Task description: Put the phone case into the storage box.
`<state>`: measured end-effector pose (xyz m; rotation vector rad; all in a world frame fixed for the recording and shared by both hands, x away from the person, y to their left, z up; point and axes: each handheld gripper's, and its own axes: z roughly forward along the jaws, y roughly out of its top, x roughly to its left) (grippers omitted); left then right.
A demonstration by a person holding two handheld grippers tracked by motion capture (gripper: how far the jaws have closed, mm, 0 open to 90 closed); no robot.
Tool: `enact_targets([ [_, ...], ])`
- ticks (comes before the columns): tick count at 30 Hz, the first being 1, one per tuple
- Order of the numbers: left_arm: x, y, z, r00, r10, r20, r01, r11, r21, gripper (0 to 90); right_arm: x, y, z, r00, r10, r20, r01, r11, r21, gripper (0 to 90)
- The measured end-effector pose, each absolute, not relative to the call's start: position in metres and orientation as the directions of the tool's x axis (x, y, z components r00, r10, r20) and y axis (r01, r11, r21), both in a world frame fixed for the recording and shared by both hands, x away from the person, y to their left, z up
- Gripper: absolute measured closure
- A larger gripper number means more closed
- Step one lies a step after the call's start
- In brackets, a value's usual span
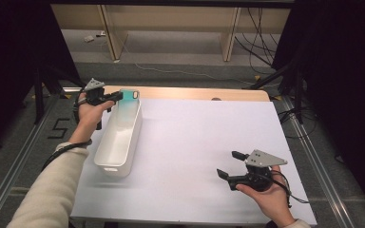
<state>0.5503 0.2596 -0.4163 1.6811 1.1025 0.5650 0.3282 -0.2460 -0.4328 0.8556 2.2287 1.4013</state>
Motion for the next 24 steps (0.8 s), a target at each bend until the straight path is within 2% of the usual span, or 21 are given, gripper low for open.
enact_targets([
  [24,0.553,0.2595,-0.4218,0.456,0.882,-0.12,0.409,-0.088,0.908,78.4,0.328,-0.2457,-0.4331,-0.751,0.66,0.012,0.299,0.324,0.898,16.9],
])
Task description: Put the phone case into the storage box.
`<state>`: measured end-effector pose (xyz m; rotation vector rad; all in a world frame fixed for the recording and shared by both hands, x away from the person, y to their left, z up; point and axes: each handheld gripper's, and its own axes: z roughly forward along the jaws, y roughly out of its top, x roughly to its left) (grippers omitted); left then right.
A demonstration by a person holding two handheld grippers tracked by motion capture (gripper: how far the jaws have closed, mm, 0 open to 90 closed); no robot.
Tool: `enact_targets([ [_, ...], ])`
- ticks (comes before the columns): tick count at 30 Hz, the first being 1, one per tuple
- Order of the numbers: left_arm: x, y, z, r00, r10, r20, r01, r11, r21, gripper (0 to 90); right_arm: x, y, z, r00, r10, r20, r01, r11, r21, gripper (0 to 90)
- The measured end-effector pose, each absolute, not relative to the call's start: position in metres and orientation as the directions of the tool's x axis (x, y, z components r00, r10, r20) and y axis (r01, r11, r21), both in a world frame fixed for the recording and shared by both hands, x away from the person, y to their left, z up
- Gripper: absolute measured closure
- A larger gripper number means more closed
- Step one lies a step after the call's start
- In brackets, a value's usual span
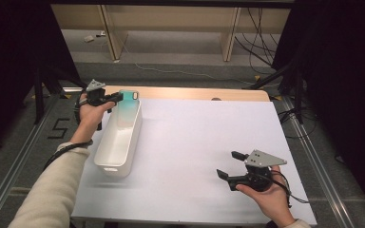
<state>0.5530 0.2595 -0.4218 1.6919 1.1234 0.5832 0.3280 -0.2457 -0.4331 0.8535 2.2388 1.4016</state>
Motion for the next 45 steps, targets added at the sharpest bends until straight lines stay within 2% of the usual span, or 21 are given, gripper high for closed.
enact_targets([
  [27,0.556,0.256,-0.423,0.445,0.894,-0.055,0.404,-0.146,0.903,74.5,0.328,-0.245,-0.433,-0.755,0.655,0.018,0.306,0.328,0.894,16.7],
  [33,0.555,0.259,-0.421,0.427,0.904,-0.024,0.401,-0.165,0.901,67.0,0.328,-0.245,-0.434,-0.756,0.655,0.019,0.309,0.331,0.892,16.4],
  [40,0.553,0.262,-0.415,0.416,0.909,-0.022,0.392,-0.158,0.906,64.1,0.329,-0.245,-0.433,-0.757,0.654,0.004,0.296,0.337,0.894,16.3],
  [45,0.549,0.262,-0.411,0.411,0.911,-0.028,0.382,-0.144,0.913,53.3,0.328,-0.245,-0.433,-0.756,0.655,0.0,0.292,0.337,0.895,16.3],
])
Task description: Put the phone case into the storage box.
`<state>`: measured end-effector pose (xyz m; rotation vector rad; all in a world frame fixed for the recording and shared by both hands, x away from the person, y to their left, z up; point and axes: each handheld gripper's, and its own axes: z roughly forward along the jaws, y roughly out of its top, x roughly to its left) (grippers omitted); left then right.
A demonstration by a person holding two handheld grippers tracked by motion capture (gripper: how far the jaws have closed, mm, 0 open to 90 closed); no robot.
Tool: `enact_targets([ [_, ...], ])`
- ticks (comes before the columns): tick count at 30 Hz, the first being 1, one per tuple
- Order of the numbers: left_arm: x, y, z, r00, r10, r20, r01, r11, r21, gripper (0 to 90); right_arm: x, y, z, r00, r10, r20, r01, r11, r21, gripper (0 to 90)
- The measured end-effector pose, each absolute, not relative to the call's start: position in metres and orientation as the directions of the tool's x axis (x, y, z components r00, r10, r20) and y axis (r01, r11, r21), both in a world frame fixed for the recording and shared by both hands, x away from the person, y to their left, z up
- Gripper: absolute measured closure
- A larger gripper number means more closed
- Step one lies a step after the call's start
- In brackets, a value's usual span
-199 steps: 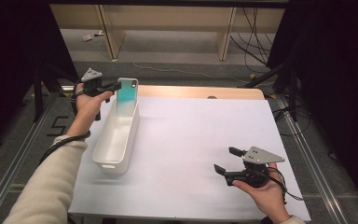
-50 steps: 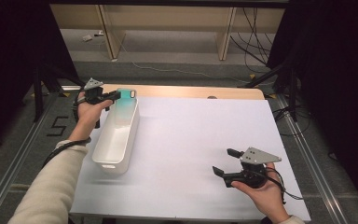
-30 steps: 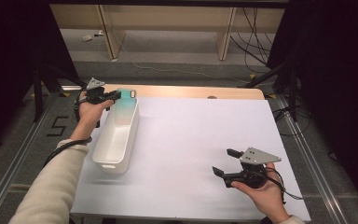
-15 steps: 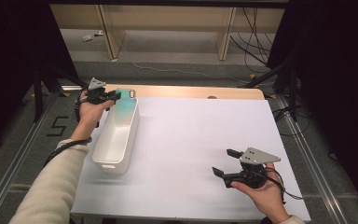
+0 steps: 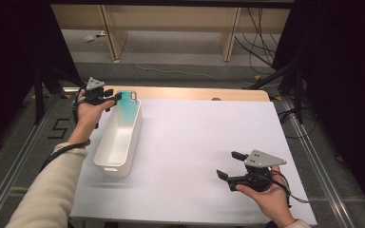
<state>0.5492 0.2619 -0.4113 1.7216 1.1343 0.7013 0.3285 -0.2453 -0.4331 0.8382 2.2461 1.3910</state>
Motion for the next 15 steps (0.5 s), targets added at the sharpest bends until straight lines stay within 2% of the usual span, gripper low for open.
enact_targets([
  [3,0.546,0.263,-0.41,0.419,0.905,-0.065,0.388,-0.115,0.914,48.3,0.328,-0.245,-0.433,-0.755,0.656,0.005,0.298,0.336,0.893,16.3],
  [8,0.54,0.268,-0.409,0.406,0.909,-0.096,0.415,-0.09,0.905,30.3,0.328,-0.246,-0.432,-0.749,0.662,-0.002,0.303,0.346,0.888,16.2],
  [11,0.536,0.271,-0.407,0.375,0.914,-0.154,0.432,-0.025,0.902,16.9,0.328,-0.245,-0.432,-0.75,0.662,0.002,0.306,0.344,0.888,16.2],
  [13,0.531,0.272,-0.405,0.378,0.909,-0.178,0.429,-0.001,0.903,15.1,0.328,-0.245,-0.433,-0.752,0.659,-0.006,0.289,0.337,0.896,16.2],
  [15,0.527,0.272,-0.403,0.378,0.911,-0.164,0.429,-0.015,0.903,13.9,0.328,-0.245,-0.433,-0.754,0.657,-0.006,0.289,0.339,0.895,16.2],
])
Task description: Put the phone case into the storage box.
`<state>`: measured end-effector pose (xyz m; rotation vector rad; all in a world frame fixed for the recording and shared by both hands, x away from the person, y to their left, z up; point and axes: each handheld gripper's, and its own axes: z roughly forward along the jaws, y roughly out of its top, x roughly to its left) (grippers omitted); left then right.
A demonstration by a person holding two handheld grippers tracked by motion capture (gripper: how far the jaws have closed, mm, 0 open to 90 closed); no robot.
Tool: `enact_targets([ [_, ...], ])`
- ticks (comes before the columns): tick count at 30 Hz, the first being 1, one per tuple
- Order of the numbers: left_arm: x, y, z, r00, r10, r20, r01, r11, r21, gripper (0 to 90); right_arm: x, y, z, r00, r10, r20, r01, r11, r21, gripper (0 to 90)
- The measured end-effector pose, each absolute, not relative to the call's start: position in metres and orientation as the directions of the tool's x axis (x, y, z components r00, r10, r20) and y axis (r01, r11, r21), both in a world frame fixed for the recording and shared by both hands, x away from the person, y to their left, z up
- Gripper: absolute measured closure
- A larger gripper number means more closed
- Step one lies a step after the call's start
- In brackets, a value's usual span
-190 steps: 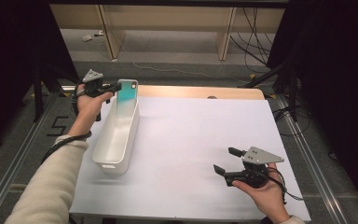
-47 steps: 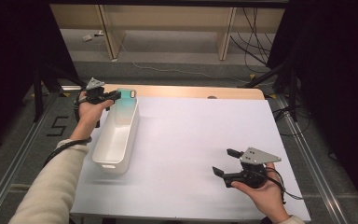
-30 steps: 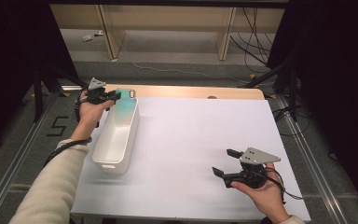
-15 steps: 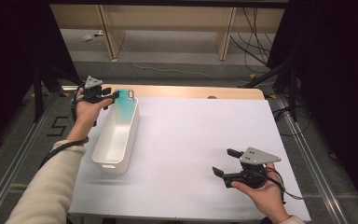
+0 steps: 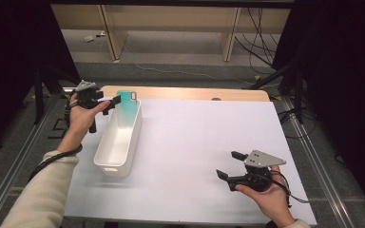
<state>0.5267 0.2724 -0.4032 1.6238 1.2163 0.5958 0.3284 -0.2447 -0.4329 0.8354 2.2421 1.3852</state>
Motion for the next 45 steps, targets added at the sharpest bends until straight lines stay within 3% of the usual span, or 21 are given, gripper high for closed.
enact_targets([
  [7,0.507,0.272,-0.397,0.387,0.912,-0.136,0.406,-0.036,0.913,7.4,0.328,-0.245,-0.433,-0.753,0.658,-0.008,0.288,0.34,0.896,16.1],
  [12,0.492,0.27,-0.395,0.404,0.899,-0.17,0.396,-0.004,0.918,6.9,0.328,-0.243,-0.433,-0.749,0.662,-0.004,0.284,0.328,0.901,16.1],
  [45,0.421,0.253,-0.382,0.498,0.854,-0.155,0.34,-0.028,0.94,6.4,0.327,-0.244,-0.431,-0.749,0.663,-0.004,0.289,0.333,0.898,16.0],
])
